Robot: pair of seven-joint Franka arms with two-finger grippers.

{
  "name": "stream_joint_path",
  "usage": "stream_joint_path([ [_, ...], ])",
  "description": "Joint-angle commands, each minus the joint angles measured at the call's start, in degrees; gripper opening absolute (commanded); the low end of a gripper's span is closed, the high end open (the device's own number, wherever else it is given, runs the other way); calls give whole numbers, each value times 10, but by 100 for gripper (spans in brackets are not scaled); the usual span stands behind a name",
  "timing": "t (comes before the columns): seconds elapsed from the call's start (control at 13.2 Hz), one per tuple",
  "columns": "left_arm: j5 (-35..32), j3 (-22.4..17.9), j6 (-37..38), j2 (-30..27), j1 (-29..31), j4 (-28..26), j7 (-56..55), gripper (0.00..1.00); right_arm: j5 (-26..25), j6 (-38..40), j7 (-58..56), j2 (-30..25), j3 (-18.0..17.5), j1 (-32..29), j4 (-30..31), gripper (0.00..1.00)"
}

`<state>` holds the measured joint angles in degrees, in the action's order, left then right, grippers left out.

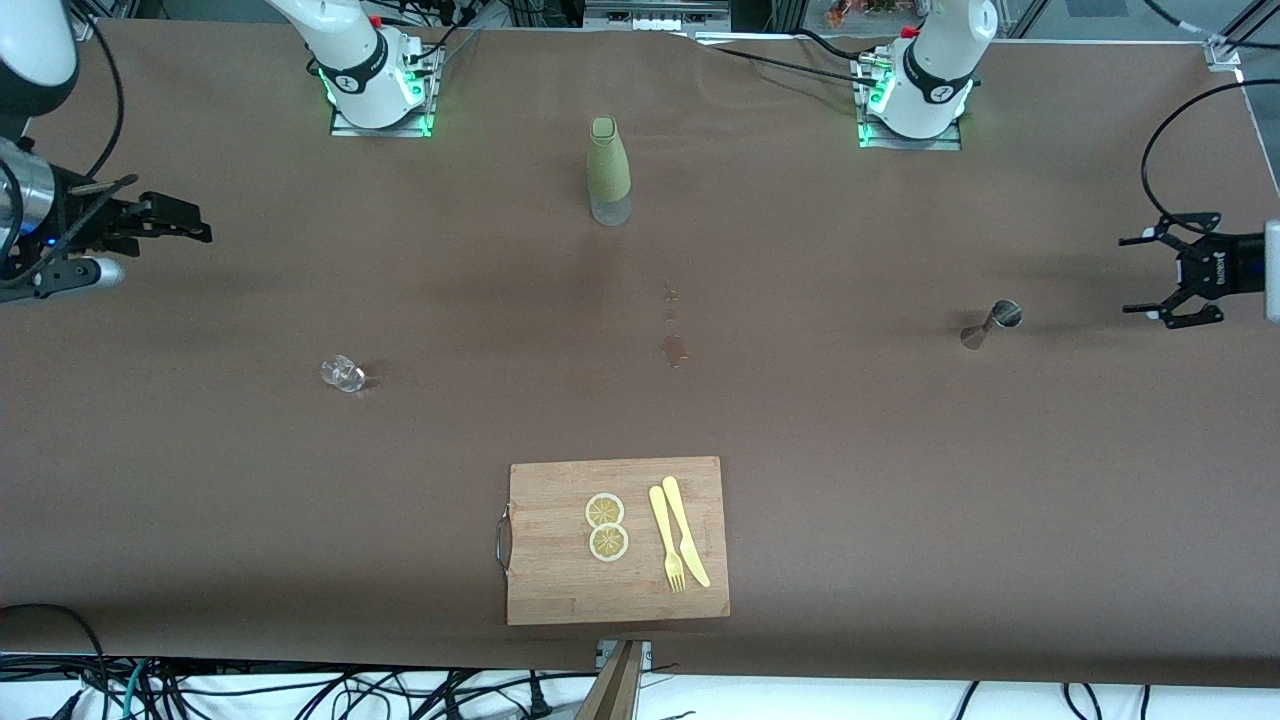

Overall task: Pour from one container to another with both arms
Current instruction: 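Lower the left gripper to the steel jigger while the right gripper reaches the beaker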

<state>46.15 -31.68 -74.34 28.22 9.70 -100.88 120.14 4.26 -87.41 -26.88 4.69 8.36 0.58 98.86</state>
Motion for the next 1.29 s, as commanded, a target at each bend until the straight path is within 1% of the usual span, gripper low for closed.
stream_joint_path([
  [0.0,62,-1,34,72,24,1,120,100,35,7,-219,52,22,-29,-7,100],
  [0.15,92,0,46,119,38,-1,193,100,43,7,-297,73,21,-57,-5,100],
  [0.3,104,6,46,130,47,2,227,100,53,0,-367,89,22,-75,-5,100],
  [0.45,116,45,45,146,77,3,229,100,140,-2,-486,135,22,-116,-6,100],
  [0.61,149,51,46,179,80,3,292,100,228,-21,-618,187,22,-146,-9,100],
  [0.68,162,51,46,195,80,3,321,100,265,-35,-678,210,22,-150,-9,100],
  [0.83,183,51,48,225,85,3,367,100,328,-63,-797,252,22,-150,-11,100],
  [0.99,188,51,49,243,88,4,414,100,386,-84,-905,289,19,-148,-12,100],
  [1.14,210,54,53,266,88,5,449,100,431,-85,-974,320,18,-146,-12,100],
  [1.21,214,62,55,273,87,6,465,100,448,-86,-1010,338,17,-146,-12,100],
])
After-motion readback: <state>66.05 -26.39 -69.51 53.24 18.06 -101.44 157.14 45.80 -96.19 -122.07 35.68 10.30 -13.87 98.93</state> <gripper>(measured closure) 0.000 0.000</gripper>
